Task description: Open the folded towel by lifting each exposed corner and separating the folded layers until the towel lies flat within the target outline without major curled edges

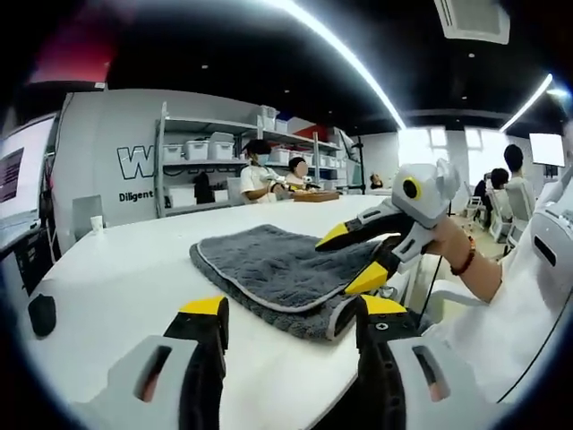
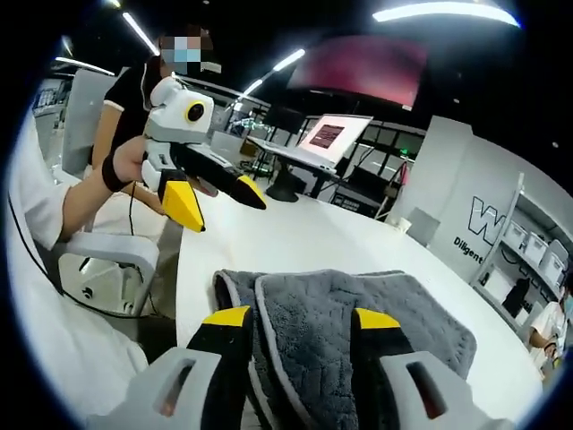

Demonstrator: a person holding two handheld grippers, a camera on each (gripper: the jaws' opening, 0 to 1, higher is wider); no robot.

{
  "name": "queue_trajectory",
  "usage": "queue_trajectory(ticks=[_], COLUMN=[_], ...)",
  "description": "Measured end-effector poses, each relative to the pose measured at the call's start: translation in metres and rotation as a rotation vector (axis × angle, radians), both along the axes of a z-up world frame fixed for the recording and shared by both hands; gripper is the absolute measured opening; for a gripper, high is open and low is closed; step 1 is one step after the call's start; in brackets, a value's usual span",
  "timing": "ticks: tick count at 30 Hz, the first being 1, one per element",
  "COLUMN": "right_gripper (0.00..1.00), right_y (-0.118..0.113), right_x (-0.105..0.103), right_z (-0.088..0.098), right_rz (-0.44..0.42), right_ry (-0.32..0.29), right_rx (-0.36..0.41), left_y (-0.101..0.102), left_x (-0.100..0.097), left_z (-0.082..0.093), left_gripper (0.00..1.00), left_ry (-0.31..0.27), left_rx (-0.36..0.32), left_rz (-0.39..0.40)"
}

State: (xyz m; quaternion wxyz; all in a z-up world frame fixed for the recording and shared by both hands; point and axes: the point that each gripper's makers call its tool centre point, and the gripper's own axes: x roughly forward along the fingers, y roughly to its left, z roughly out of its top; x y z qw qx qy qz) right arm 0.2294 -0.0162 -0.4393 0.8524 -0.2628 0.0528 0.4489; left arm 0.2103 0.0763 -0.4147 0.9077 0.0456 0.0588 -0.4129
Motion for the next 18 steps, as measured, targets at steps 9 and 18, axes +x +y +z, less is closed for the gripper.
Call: queue_trajectory(ticks=[9, 18], right_gripper=[0.39, 0.39], right_y=[0.0020, 0.0063], right_x=[0.0037, 0.0056], right_z=[-0.0059, -0.0075], right_rz=[-0.015, -0.023], right_ry=[0.003, -0.018], right_rx=[-0.036, -0.064], left_y=[0.0002, 0.0025], left_x=[0.0006, 0.0011], left_z=[-0.0022, -0.0008], left_gripper=[0.54, 0.53], left_ry=[0.003, -0.001], left_rx=[0.009, 0.002], left_rz=[0.002, 0.010])
